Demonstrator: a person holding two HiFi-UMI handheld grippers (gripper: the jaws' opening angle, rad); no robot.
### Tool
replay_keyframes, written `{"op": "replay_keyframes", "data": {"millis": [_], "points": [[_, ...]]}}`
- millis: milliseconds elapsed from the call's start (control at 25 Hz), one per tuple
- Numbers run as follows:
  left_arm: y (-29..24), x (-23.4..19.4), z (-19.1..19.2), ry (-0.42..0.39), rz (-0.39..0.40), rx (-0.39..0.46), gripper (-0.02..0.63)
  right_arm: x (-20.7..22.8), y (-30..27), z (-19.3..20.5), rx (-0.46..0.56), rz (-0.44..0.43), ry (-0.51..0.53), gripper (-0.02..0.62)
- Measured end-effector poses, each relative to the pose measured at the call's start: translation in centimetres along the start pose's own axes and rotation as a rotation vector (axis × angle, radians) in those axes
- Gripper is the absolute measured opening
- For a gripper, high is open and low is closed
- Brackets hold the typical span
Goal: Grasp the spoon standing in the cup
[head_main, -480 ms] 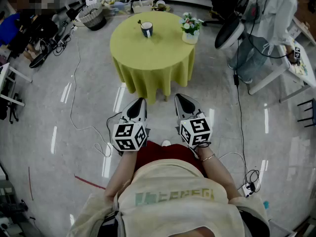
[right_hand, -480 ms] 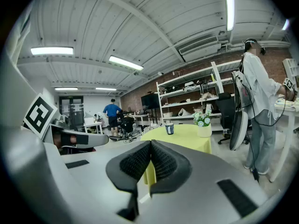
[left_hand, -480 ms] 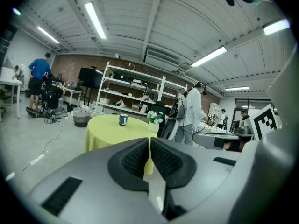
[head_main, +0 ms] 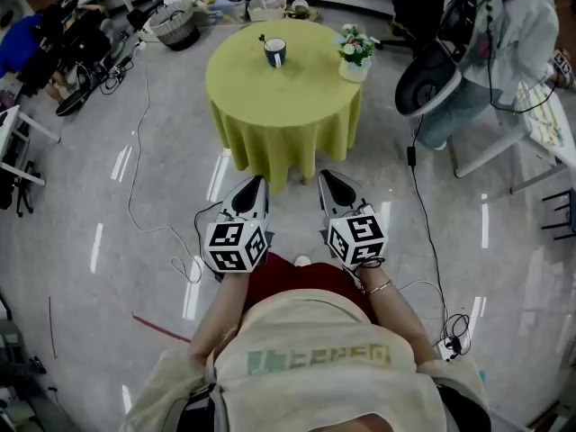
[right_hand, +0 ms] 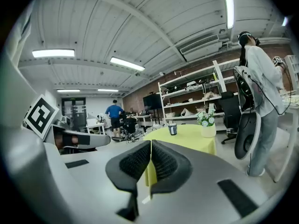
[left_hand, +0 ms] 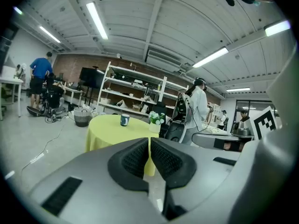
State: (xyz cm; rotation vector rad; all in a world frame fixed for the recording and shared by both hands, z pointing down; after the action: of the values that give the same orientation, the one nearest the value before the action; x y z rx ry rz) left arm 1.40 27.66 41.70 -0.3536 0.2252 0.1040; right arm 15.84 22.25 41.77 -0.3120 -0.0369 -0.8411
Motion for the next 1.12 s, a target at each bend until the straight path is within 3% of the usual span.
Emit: {"op": "replay_keyframes", "data": {"millis": [1120], "points": [[-2.5,-1.6,-2.4,-0.011,-0.051,0.039,0.035,3.4,-1.7,-1.2,0.014,0.050,-0.035,0.037]]}}
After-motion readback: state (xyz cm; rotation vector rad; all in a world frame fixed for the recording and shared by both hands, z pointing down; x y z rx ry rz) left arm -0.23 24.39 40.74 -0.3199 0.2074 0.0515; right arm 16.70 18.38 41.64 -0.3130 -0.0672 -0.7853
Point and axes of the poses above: the fingertips, and each gripper's own axes: y backward along the fingers, x to its right, z out of its underside, the point moved 3 cm from there along y, backward along the fingers, and after that the axes turned 4 degrees about -x, right-handed, at the moved point
